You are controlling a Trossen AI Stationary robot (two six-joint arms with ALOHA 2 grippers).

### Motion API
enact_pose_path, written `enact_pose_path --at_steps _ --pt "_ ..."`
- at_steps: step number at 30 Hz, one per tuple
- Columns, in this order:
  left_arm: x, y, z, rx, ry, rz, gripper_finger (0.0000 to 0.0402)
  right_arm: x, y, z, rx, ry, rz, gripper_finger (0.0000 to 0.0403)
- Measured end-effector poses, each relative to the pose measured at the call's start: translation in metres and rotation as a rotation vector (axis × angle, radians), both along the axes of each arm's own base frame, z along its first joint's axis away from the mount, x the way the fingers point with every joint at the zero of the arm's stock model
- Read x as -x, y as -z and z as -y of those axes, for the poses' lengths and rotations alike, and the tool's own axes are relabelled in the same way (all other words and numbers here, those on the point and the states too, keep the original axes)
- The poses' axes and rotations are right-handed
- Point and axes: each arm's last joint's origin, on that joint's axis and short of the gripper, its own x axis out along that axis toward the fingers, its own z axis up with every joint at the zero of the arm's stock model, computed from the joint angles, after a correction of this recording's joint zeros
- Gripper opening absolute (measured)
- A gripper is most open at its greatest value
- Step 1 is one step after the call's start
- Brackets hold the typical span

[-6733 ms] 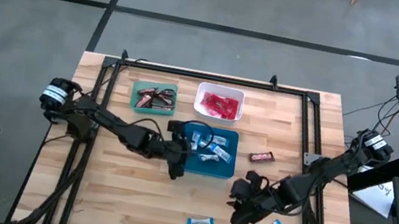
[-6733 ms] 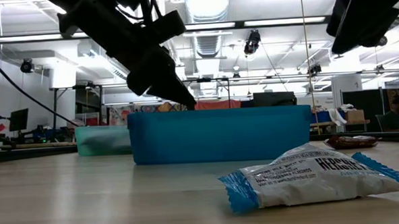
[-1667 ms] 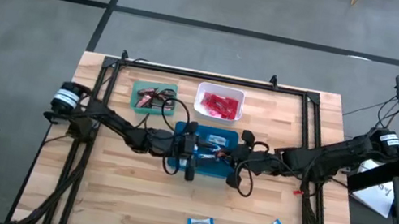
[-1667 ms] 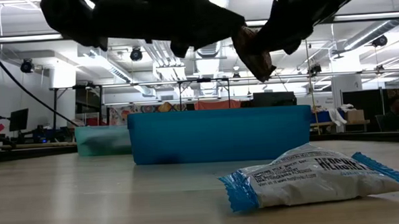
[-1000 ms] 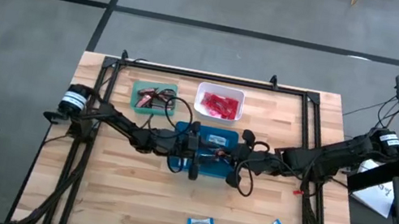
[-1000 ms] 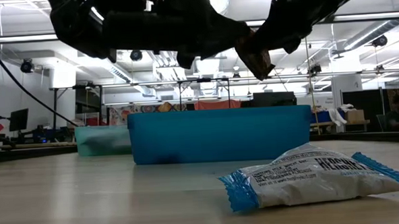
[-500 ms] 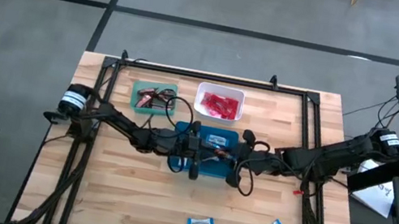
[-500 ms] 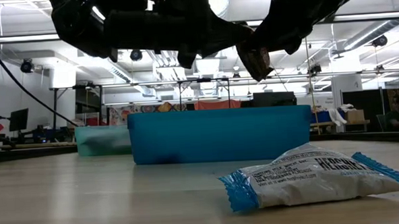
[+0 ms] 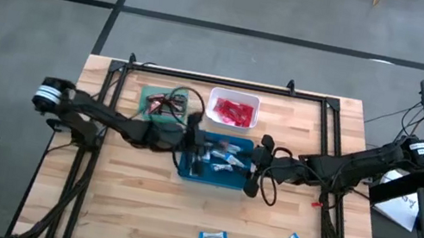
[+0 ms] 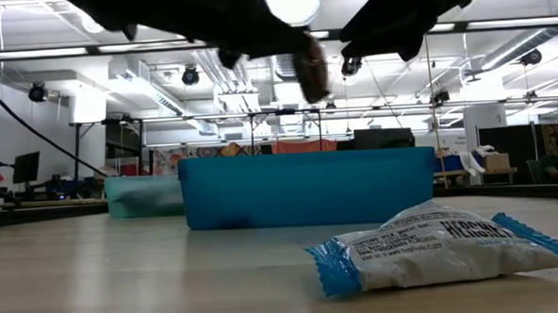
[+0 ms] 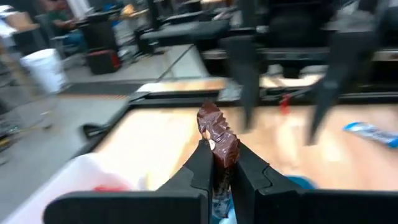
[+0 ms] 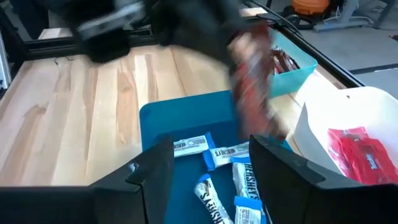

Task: Sort candy

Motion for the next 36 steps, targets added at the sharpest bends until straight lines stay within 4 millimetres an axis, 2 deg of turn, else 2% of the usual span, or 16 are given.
enact_pose_path --at_steps 4,8,11,17,21,25,29,36 --pt "0.020 -0.018 -0.020 -0.015 -0.117 -0.036 0.0007 0.000 -0.001 0.000 -0.001 0.000 0.002 0.0195" --pt "0.044 -0.021 -0.048 -0.018 -0.238 -0.025 0.0008 0.000 0.000 0.000 0.000 0.000 -0.002 0.0194" --pt "0.067 -0.015 -0.070 0.028 -0.332 -0.005 0.0009 0.000 0.000 0.000 -0.006 0.002 0.000 0.0194" --pt "0.117 0.015 -0.103 0.164 -0.524 0.038 0.0010 0.000 0.000 0.000 -0.013 0.006 -0.002 0.0191" --pt "0.146 0.035 -0.111 0.282 -0.625 0.094 0.0010 0.000 0.000 0.000 -0.015 0.006 -0.001 0.0191" --pt "0.162 0.050 -0.112 0.369 -0.678 0.128 0.0010 0.000 0.000 0.000 -0.016 0.006 -0.001 0.0192" --pt "0.168 0.057 -0.111 0.384 -0.718 0.132 0.0011 0.000 0.000 0.000 -0.016 0.006 -0.001 0.0192" --pt "0.168 0.062 -0.112 0.458 -0.760 0.166 0.0014 0.000 0.000 0.000 -0.025 0.010 0.001 0.0192"
